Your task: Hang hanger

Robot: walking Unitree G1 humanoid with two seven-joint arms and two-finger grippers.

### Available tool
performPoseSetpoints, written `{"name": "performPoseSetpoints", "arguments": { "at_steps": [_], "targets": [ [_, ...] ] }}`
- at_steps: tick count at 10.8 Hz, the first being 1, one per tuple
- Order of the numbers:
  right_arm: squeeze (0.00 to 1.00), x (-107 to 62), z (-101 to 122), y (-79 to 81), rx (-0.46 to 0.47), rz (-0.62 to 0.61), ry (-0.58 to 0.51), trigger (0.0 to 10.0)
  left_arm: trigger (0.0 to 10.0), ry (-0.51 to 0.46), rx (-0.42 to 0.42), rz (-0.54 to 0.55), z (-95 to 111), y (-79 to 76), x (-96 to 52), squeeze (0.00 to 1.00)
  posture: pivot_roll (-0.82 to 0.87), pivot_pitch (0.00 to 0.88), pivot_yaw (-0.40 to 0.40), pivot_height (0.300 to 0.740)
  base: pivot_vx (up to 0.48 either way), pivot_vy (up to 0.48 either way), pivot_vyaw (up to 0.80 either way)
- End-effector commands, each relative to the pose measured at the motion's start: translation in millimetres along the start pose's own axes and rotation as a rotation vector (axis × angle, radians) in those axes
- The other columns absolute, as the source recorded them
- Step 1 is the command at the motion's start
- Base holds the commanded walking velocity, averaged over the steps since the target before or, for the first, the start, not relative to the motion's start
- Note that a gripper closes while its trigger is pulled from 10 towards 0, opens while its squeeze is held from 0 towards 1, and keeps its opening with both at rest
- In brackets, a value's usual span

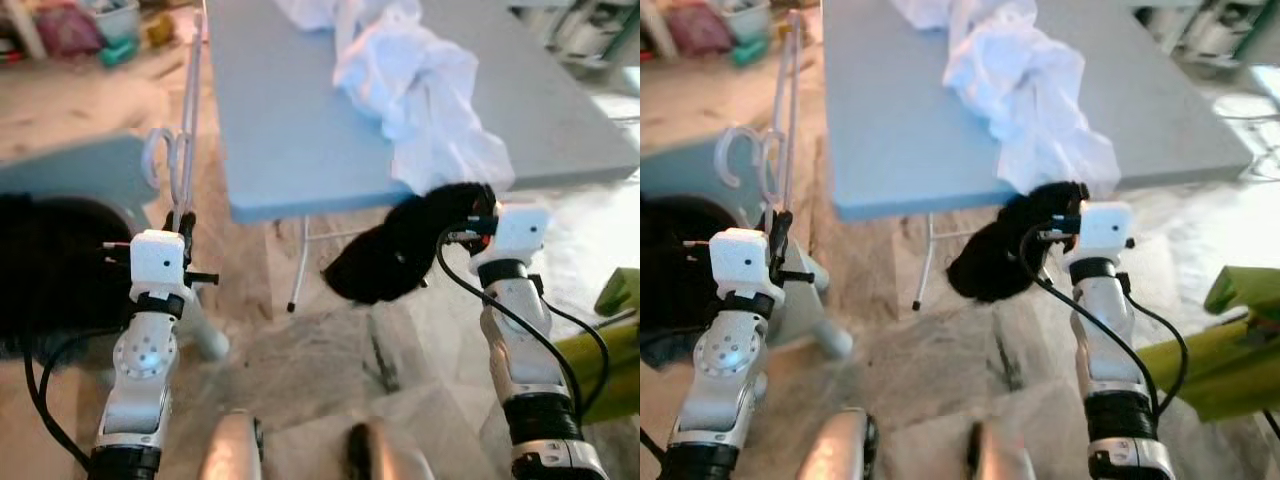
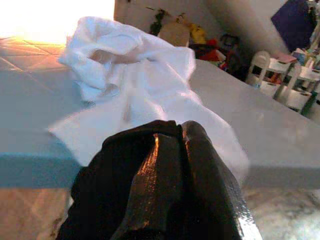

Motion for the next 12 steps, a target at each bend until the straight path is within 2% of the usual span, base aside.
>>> {"name": "performPoseSetpoints", "arguments": {
  "at_steps": [1, 3, 5, 8, 10, 12],
  "targets": [
    [0.0, -2.2, 3.6, -8.5, -0.016, -0.018, -0.016, 0.0, 10.0, -0.012, -0.004, -0.019, 3.6, -7.7, -0.6, 0.0, 0.04, 0.169, -0.064, 0.74, 0.0, -0.461, 0.0],
    [0.0, -2.4, 3.1, -5.9, -0.015, -0.004, -0.015, 0.0, 10.0, -0.013, 0.002, -0.007, 4.2, -6.2, -1.2, 0.0, 0.05, 0.175, -0.065, 0.74, 0.0, -0.461, 0.0],
    [0.0, -0.9, 3.5, -2.3, -0.011, 0.014, -0.015, 0.0, 10.0, -0.005, 0.007, 0.04, 3.7, -1.0, 0.5, 0.0, 0.05, 0.187, -0.07, 0.74, 0.0, 0.0, 0.0],
    [0.0, -3.2, 2.5, 2.6, 0.004, 0.047, -0.001, 0.0, 10.0, -0.002, 0.015, 0.05, 3.3, 4.7, -1.3, 0.0, 0.05, 0.198, -0.059, 0.74, 0.0, 0.0, 0.0],
    [0.0, -6.3, 0.6, 12.8, 0.051, 0.161, 0.033, 0.0, 10.0, 0.03, 0.015, 0.08, -1.7, 11.7, -7.8, 0.0, 0.05, 0.196, -0.033, 0.74, 0.0, 0.0, 0.0],
    [0.0, -3.4, 2.7, 12.3, 0.066, 0.192, 0.04, 0.0, 10.0, 0.019, 0.029, 0.094, -0.4, 17.4, -10.4, 0.0, 0.06, 0.204, -0.032, 0.74, 0.0, 0.0, 0.0]
  ]
}}
Point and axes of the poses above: a point about 5 cm out from each wrist's last joint towards the gripper, its own x axis pointing out of the wrist towards the gripper, its own z axis along the axis of the wrist's last joint, y = z × x, the point moved 1 cm from there along x, pointing out of the wrist towards the gripper, and after that the axes turned 8 degrees about x, right-handed, at the moved point
